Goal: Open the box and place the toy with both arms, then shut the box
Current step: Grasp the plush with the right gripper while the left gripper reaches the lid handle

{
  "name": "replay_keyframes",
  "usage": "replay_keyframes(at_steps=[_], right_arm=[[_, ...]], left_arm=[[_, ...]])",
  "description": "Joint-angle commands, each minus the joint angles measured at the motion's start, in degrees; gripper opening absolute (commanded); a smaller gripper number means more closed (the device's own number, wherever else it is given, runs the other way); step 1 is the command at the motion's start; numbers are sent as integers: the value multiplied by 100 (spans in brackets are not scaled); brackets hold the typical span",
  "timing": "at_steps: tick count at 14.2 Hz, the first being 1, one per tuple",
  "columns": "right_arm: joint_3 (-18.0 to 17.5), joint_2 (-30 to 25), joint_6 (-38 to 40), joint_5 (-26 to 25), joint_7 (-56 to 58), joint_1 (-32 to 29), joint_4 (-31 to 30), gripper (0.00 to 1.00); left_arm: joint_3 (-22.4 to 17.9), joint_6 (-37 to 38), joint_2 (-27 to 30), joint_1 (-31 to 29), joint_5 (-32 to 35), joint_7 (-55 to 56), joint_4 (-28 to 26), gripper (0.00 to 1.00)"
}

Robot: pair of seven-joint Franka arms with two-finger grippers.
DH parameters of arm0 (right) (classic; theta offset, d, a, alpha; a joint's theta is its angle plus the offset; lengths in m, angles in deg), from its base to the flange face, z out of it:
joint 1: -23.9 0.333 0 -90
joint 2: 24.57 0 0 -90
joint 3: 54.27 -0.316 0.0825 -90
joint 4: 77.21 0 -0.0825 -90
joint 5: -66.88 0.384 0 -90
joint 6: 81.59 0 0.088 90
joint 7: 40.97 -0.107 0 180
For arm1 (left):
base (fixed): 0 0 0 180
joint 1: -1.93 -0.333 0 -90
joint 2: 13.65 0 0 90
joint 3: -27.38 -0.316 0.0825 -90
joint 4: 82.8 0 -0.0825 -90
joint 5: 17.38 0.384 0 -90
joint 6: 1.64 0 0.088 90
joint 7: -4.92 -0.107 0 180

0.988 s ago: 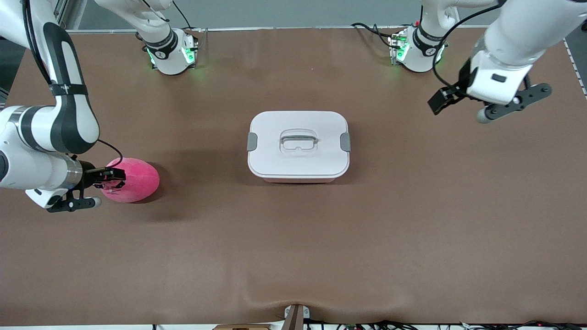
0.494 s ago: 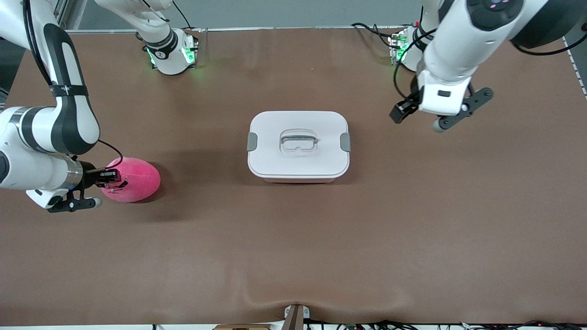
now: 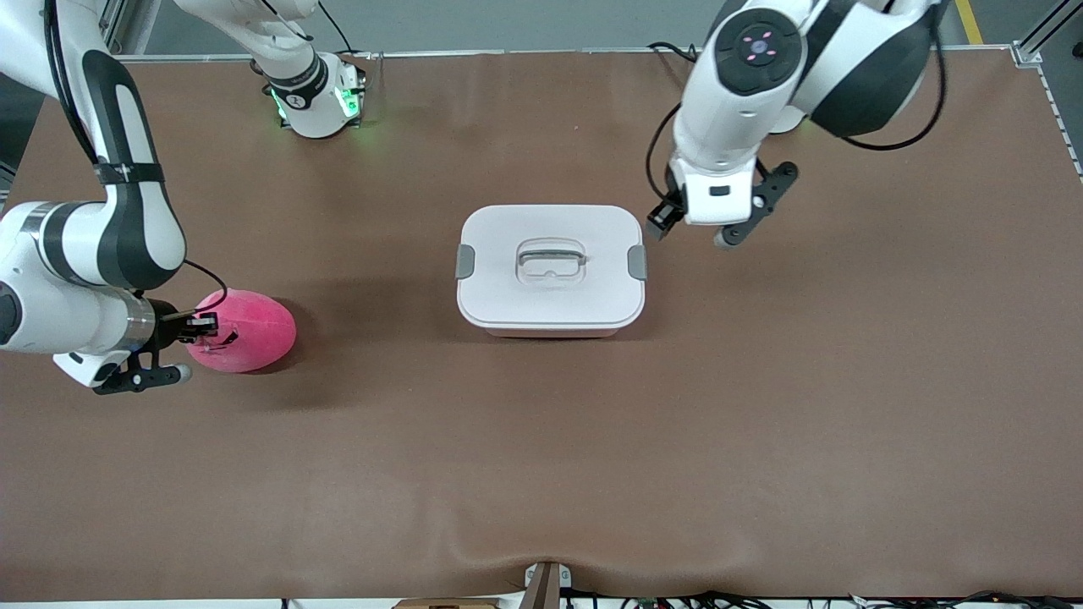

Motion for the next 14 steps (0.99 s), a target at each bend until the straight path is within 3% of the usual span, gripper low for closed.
replay_keyframes(at_steps=[1, 6, 14], right_arm=[[-77, -134, 448, -110, 78, -49, 307, 0], [-130, -239, 1311, -101, 439, -5, 1143, 0], [-139, -731, 1804, -22, 236, 364, 1285, 0]], left_arm=[[-12, -243, -142, 238, 10, 837, 2, 73], [-21, -701, -388, 599, 19, 2245, -7, 72], [-21, -1404, -950, 1161, 405, 4319, -7, 72]])
